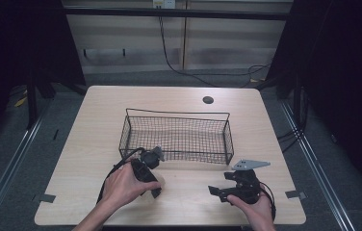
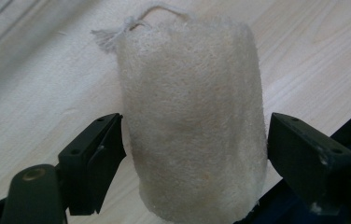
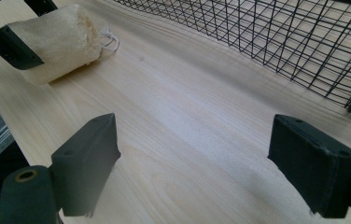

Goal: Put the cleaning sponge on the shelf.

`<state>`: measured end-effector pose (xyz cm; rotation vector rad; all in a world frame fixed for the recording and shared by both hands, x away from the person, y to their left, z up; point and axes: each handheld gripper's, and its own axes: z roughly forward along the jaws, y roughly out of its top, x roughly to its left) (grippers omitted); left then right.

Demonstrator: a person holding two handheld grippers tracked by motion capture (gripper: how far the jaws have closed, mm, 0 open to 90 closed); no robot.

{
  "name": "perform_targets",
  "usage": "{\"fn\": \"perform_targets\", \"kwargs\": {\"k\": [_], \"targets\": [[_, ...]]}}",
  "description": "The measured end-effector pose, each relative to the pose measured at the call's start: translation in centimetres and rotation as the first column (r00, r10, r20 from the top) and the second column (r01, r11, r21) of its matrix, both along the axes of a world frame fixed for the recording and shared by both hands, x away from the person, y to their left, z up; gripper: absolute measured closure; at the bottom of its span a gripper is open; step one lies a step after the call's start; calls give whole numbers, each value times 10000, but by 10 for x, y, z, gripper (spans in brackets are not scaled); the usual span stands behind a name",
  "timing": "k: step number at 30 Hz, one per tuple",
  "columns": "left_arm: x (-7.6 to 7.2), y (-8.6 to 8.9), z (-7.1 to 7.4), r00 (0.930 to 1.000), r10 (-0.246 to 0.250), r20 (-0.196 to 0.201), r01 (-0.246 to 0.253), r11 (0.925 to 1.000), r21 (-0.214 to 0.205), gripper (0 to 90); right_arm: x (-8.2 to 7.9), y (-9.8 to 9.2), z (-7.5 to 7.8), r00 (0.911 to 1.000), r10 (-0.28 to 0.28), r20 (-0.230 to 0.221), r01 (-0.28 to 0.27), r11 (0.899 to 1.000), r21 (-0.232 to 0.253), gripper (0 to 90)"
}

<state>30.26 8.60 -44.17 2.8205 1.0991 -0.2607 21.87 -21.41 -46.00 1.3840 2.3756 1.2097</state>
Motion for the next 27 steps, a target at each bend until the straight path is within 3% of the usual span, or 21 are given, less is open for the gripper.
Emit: {"fn": "perform_targets", "kwargs": {"k": [2,13,19,27], "targets": [[-1,-2,-2,10000,-60,-27,60,9998,183,194,0,0,0,10000,29,3,-29,10000,-1,155],[-1,-7,-11,9993,-246,-294,250,9996,122,222,0,0,0,10000,23,-50,-23,10000,21,154],[0,-5,-8,9995,-225,-218,230,9995,198,244,0,0,0,10000,14,-62,-14,10000,21,154],[-2,1,0,9995,-276,-124,276,9996,-52,249,0,0,0,10000,21,-41,-21,10000,20,153]]}}
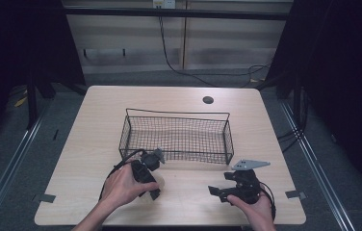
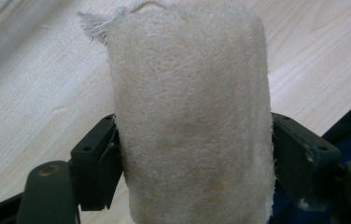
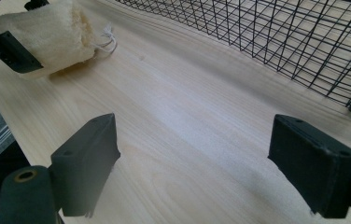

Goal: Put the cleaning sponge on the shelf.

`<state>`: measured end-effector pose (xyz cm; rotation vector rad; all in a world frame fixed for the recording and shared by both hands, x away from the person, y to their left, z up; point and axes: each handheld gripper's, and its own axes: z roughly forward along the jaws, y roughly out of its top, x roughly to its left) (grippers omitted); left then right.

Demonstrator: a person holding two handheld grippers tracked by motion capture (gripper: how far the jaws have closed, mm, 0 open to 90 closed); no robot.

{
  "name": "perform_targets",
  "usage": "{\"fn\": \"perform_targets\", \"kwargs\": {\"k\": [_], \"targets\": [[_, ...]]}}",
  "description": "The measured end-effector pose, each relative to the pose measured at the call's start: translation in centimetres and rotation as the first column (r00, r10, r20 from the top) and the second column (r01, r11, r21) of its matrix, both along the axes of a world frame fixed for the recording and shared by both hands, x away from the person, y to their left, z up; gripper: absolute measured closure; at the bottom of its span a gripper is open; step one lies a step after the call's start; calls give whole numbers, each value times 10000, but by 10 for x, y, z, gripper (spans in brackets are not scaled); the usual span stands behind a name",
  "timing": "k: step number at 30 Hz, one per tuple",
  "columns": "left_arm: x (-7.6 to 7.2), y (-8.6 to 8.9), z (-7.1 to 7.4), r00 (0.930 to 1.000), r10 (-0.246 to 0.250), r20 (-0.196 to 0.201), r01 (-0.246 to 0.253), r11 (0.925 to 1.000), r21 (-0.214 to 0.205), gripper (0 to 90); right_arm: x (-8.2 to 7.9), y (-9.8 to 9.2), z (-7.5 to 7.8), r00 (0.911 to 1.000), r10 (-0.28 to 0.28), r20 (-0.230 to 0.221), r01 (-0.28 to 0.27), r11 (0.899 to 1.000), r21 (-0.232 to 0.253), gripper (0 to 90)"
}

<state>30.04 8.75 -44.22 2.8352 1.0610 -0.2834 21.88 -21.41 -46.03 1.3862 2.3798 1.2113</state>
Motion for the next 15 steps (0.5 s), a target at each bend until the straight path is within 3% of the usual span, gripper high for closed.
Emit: {"fn": "perform_targets", "kwargs": {"k": [15], "targets": [[1,11,24,9996,-239,159,247,9985,-485,251,0,0,0,10000,-22,-60,22,10000,-21,154]]}}
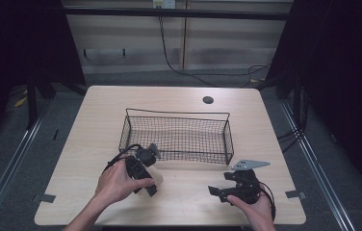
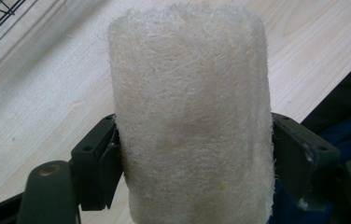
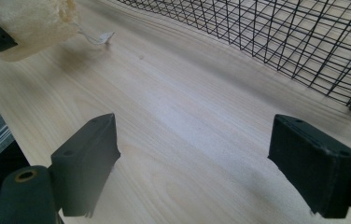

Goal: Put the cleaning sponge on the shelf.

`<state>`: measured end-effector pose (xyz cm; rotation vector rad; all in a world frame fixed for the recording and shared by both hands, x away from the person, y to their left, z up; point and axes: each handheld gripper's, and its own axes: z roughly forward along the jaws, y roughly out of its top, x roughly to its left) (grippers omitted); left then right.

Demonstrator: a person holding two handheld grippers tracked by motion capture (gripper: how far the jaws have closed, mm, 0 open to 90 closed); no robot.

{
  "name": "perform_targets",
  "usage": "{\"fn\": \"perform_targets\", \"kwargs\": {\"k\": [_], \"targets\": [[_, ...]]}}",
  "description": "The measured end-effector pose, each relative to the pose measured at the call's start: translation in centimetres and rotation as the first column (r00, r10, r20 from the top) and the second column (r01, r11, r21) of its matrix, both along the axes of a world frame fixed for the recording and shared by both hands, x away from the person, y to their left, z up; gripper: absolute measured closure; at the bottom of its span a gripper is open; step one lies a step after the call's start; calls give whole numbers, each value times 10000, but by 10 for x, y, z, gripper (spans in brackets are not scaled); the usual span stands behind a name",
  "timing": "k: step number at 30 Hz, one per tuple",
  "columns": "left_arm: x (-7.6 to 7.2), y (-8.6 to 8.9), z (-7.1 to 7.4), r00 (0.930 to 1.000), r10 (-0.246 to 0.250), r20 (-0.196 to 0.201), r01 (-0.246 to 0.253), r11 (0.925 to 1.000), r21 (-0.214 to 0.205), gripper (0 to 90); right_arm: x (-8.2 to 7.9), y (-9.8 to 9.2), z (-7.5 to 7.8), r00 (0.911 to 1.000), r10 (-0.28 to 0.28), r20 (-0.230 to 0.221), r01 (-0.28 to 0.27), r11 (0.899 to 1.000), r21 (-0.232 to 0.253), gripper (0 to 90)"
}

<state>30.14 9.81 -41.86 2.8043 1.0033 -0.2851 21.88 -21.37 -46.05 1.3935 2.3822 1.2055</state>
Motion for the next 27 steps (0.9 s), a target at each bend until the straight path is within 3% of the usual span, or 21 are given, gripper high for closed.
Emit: {"fn": "perform_targets", "kwargs": {"k": [15,18,27], "targets": [[2,8,19,9997,-209,-85,204,9983,-550,250,0,0,0,10000,-15,-9,15,10000,-12,154],[4,10,23,9996,-220,-192,202,9960,-871,250,0,0,0,10000,-19,-27,19,10000,-2,154],[3,8,39,9991,-423,8,422,9960,-791,250,0,0,0,10000,-5,-29,5,10000,0,154]]}}
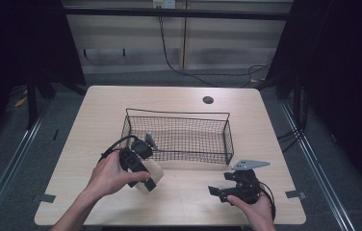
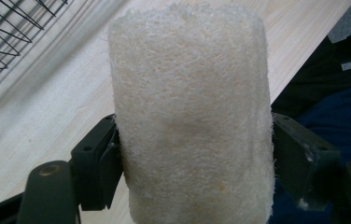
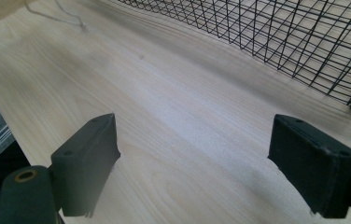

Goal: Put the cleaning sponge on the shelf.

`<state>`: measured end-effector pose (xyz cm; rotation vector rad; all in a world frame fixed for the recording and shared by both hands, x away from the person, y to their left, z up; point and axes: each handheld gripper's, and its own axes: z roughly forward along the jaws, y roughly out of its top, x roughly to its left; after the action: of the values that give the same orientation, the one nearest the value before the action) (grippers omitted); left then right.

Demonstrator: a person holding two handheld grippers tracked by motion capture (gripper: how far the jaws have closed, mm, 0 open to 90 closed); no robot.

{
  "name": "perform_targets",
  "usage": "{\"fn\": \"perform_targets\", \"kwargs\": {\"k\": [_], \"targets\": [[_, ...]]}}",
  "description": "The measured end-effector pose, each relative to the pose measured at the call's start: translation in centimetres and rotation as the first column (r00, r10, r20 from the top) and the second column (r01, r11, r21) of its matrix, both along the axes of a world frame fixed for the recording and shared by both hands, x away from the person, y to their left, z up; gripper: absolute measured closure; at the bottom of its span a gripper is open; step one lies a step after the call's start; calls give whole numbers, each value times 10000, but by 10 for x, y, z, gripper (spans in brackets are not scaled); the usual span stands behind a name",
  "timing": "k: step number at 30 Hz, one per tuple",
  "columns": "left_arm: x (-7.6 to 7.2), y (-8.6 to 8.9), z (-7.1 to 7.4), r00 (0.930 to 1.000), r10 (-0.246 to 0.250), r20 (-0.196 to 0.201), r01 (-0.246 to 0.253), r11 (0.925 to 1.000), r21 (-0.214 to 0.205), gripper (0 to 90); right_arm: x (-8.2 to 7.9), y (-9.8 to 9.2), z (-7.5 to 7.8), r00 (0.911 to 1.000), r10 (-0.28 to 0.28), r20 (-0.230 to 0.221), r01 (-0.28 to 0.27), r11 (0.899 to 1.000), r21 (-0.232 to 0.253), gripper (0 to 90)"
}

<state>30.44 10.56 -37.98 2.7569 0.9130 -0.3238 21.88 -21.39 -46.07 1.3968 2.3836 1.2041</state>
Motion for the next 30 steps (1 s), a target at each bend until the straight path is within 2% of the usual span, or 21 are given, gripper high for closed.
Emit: {"fn": "perform_targets", "kwargs": {"k": [3,7,10,19,25,30], "targets": [[0,1,4,10000,-51,50,52,10000,-81,250,0,0,0,10000,-6,1,6,10000,-4,154],[1,4,16,9997,-12,262,10,10000,46,250,0,0,0,10000,9,-28,-9,10000,-4,154],[3,7,22,9998,-14,212,15,10000,-20,250,0,0,0,10000,11,-40,-11,10000,10,154],[5,3,27,9998,-89,168,91,9999,-101,250,0,0,0,10000,2,-26,-2,10000,21,154],[8,2,42,9995,-177,243,177,9998,14,251,0,0,0,10000,-4,-28,4,10000,41,154],[14,6,57,9992,-8,403,15,9998,-182,251,0,0,0,10000,-7,-13,7,10000,57,154]]}}
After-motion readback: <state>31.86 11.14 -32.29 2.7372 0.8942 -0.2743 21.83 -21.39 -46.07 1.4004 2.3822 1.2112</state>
